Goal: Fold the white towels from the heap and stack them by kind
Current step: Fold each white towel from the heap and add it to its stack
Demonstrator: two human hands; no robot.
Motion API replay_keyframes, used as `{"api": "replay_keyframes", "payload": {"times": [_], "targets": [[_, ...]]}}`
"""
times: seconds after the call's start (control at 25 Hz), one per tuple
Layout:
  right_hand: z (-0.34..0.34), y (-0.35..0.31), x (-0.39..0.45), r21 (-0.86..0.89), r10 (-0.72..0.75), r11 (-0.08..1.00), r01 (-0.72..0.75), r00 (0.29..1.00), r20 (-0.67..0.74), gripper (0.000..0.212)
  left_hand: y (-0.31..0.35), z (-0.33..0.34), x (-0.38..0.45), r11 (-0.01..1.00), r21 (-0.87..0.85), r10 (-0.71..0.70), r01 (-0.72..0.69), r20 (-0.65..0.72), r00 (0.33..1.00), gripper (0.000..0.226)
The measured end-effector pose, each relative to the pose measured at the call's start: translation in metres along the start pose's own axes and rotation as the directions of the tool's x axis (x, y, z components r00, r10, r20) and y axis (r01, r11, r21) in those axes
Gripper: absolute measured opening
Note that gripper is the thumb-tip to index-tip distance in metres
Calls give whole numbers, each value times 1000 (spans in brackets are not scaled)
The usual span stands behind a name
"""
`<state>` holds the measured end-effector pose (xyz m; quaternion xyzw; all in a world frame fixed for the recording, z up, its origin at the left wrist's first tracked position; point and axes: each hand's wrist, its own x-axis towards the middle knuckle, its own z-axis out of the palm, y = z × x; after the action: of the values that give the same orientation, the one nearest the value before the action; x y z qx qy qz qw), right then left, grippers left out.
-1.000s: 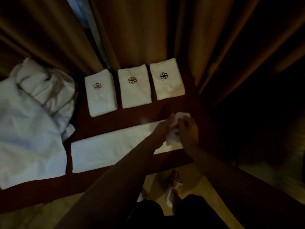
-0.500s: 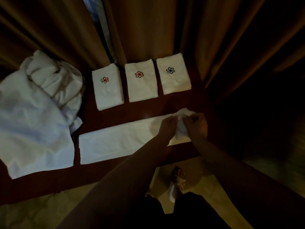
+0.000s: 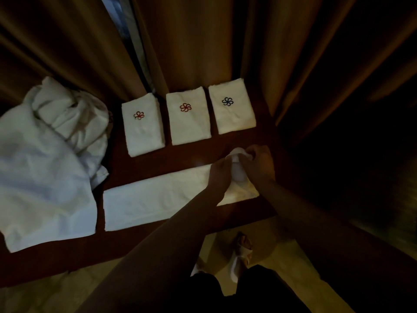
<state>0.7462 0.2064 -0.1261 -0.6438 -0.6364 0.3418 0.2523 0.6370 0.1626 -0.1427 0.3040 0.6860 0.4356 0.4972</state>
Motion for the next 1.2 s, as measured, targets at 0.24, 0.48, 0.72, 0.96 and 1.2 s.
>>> {"api": "replay_keyframes", "payload": {"times": [0.24,0.48,0.72,0.96,1.2], "targets": [[10,-4,14,-46,-54,997,60,991,123,22,3,-12,-6,1000,12,26,-26,32,999,25],[16,-17,20,14,-127,992,126,973,191,16,-2,-25,-9,999,14,49,-48,-83,995,25],[25,-21,-23,-161,104,983,-84,987,124,37,-5,-35,-7,964,-222,-175,143,-130,976,31],[39,-32,-35,-95,239,969,-227,959,154,27,-10,-43,-5,962,-219,-202,165,-158,967,33],[34,-33,-53,29,-22,999,20,997,70,12,-10,-55,4,868,-344,-407,358,-82,910,29]]}}
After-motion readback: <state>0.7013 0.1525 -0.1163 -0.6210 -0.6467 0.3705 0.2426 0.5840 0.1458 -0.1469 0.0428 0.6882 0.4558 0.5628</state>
